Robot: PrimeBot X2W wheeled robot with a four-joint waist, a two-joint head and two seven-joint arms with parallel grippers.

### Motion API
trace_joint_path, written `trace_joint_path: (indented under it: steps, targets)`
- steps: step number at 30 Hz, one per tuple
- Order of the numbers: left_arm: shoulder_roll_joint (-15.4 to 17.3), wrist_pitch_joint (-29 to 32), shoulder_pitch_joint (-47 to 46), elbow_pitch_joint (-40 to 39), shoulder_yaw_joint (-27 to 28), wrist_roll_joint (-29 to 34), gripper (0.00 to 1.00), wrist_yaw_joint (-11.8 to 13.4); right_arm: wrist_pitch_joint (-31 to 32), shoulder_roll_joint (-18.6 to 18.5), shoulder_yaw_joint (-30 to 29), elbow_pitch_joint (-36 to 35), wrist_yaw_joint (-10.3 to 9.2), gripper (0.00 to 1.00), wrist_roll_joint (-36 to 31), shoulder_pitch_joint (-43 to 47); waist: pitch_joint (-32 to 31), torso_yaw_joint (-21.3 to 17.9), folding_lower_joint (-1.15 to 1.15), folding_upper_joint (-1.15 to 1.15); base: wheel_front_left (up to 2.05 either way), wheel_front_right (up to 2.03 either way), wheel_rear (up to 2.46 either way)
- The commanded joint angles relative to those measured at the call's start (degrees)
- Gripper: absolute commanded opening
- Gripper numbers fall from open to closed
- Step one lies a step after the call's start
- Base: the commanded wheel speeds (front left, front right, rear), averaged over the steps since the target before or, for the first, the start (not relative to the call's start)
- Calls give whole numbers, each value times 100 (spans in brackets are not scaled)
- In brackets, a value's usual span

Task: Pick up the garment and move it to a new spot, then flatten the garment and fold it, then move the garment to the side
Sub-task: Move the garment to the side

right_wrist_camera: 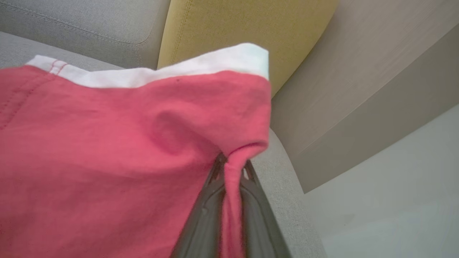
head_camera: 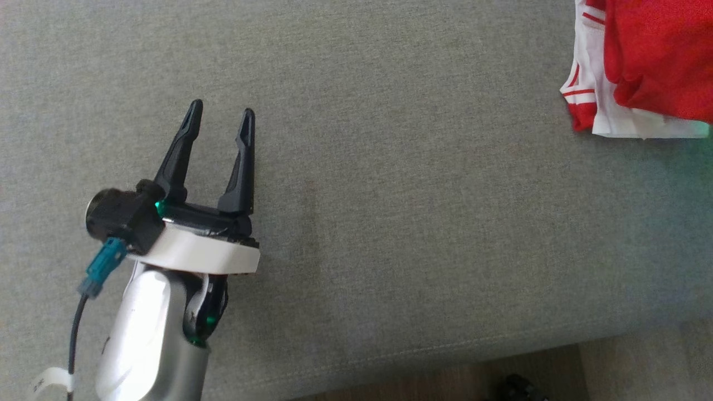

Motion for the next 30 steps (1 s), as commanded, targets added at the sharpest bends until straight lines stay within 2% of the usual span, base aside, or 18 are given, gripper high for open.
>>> trace_joint_path:
  steps: [1, 4, 5, 7, 8, 14, 20, 30]
  targets:
    - [39, -32, -147, -175, 151, 63, 100, -35, -4, -60, -12, -215, 37, 0, 24, 17, 0, -2, -1, 0, 0, 0, 0]
    - [39, -32, -157, -162, 128, 60, 100, -35, 3, -40, -50, -193, 37, 0, 32, 27, -3, -2, -1, 0, 0, 0, 0]
    - [39, -32, -161, -158, 118, 56, 100, -35, 4, -33, -64, -183, 37, 19, 33, 25, -5, 2, -1, 0, 0, 0, 0]
    - [39, -32, -171, -148, 97, 44, 100, -35, 0, -5, -96, -178, 37, 91, 31, 18, -10, 17, -1, 0, 0, 0, 0]
    - [39, -32, -175, -142, 92, 36, 100, -36, 0, 10, -115, -170, 37, 100, 31, 17, -16, 27, -1, 0, 0, 0, 0]
    - [39, -32, -159, -84, 88, -31, 100, -36, -43, 161, -281, -234, 37, 100, -94, 32, -132, 102, -1, 0, 0, 0, 0]
    - [39, -32, -83, -47, 113, -185, 100, -35, -191, 406, -163, -369, 37, 100, -79, 75, -506, 213, -1, 0, 0, 0, 0]
    - [39, -32, 342, -51, 206, -294, 100, 180, -1083, 1311, 304, -770, 37, 100, 372, 650, -1505, 558, -1, 0, 0, 0, 0]
